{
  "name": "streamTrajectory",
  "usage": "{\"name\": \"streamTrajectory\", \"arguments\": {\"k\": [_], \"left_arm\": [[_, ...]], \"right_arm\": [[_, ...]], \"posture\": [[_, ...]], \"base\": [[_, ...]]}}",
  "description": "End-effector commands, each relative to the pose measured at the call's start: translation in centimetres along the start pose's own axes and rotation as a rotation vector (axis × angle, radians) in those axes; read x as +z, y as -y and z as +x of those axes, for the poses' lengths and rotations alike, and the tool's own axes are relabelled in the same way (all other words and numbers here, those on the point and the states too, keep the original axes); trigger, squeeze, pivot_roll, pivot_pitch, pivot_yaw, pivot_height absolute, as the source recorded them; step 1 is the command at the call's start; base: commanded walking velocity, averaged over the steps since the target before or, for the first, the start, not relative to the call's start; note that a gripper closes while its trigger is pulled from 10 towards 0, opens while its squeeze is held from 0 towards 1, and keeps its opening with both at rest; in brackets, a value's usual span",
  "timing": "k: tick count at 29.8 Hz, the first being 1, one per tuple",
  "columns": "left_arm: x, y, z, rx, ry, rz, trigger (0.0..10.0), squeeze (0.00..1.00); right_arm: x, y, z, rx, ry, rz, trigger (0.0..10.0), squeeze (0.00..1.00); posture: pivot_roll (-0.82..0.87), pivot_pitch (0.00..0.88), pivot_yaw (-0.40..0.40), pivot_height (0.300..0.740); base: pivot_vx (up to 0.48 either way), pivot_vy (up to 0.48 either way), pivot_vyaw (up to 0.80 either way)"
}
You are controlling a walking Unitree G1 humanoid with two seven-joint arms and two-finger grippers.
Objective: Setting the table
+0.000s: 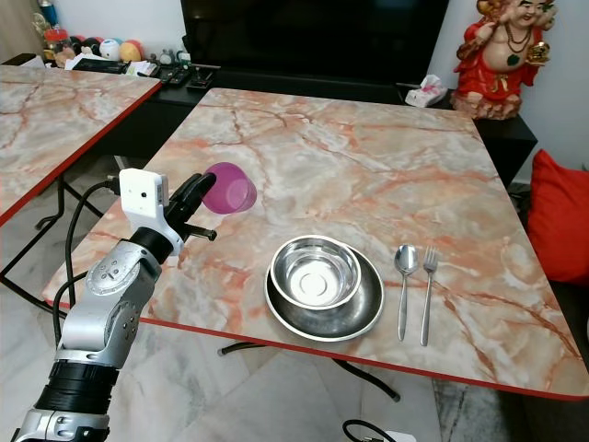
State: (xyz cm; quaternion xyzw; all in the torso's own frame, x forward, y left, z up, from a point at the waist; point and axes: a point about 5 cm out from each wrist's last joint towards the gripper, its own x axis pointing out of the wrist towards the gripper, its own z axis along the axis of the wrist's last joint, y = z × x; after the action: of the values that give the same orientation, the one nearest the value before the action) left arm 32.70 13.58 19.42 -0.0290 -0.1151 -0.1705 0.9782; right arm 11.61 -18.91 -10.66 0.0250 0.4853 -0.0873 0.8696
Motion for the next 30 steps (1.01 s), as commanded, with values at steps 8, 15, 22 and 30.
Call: {"name": "streamTrajectory", "arguments": {"k": [8,15,22,30], "left_arm": [[1.21,0.52,0.49,-0.021,0.039,0.002,10.0,0.0],[1.21,0.59,0.57,-0.016,0.041,0.016,10.0,0.0],[1.17,0.16,0.51,0.018,0.04,0.023,10.0,0.0],[1.13,0.09,0.51,0.026,0.04,0.044,10.0,0.0]], "right_arm": [[0.17,0.1,0.05,-0.009,0.003,0.025,10.0,0.0],[-0.03,-0.33,0.02,0.002,-0.005,0.026,10.0,0.0],[-0.04,-0.21,0.02,0.001,-0.009,0.039,10.0,0.0],[-0.01,-0.22,0.03,0.004,-0.009,0.036,10.0,0.0]], "posture": [[0.08,0.0,-0.029,0.74],[0.08,0.0,-0.031,0.74],[0.08,0.0,-0.032,0.74],[0.08,0.0,-0.033,0.74]], "base": [[0.0,0.0,0.0],[0.0,0.0,0.0],[0.0,0.0,-0.29],[0.0,-0.058,-0.67]]}}
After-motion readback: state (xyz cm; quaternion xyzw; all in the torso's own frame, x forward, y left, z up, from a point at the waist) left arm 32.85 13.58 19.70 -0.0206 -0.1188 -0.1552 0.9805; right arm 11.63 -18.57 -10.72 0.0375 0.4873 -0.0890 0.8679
